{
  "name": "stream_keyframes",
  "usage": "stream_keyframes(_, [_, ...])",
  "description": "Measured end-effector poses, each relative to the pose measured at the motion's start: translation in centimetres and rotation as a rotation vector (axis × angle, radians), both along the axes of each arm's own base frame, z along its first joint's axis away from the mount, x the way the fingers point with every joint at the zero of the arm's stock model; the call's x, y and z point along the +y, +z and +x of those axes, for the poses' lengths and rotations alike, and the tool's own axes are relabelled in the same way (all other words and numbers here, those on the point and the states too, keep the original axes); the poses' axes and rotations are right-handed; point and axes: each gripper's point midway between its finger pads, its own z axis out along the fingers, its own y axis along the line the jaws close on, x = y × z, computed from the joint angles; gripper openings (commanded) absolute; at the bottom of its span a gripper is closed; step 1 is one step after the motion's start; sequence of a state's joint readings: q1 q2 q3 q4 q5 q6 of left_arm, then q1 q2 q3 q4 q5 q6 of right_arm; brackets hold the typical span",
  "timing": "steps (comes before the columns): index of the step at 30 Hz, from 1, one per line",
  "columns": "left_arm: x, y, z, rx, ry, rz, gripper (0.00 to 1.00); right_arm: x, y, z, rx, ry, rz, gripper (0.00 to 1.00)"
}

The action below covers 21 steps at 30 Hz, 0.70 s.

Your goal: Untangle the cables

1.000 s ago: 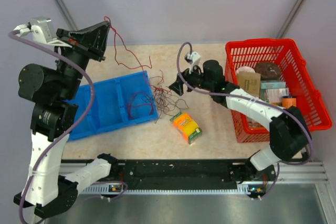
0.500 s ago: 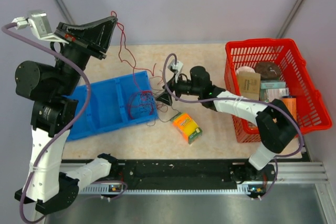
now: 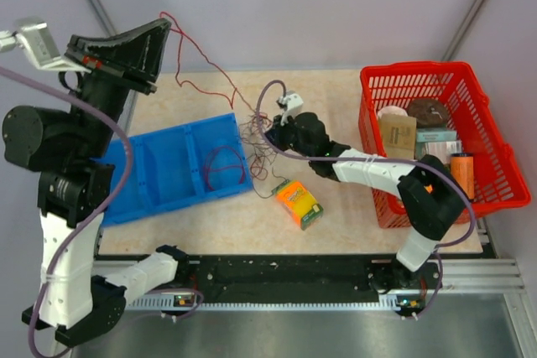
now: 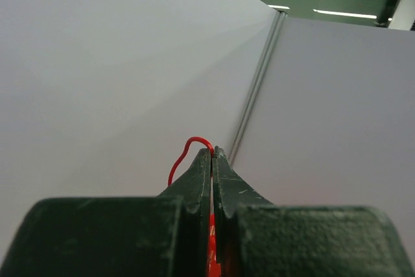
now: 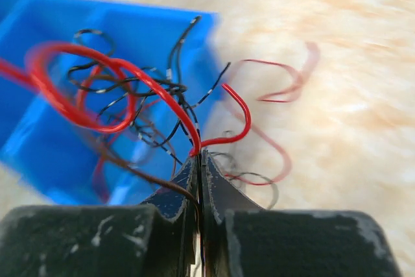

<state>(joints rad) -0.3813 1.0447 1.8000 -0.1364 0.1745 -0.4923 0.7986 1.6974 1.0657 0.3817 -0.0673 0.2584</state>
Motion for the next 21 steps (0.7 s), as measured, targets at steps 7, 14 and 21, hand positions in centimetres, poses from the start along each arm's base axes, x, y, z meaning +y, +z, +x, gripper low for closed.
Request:
stream_keyframes(7, [7.3, 1.3, -5.7, -0.115, 0.294, -0.049, 0.0, -12.6, -2.7, 8.5, 0.133, -0.553, -0.052, 0.0])
stream_keyframes(14, [14.6, 3.3, -15.5, -0.277, 0.475, -0.185, 0.0, -19.5, 0.6, 15.7, 0.041, -0.867, -0.162, 0.0])
stream_keyframes(21, [16.7, 3.6, -15.2, -0.242, 0.609, -0.171, 0.0, -20.2, 0.4, 18.4, 0.004, -0.909, -0.249, 0.0])
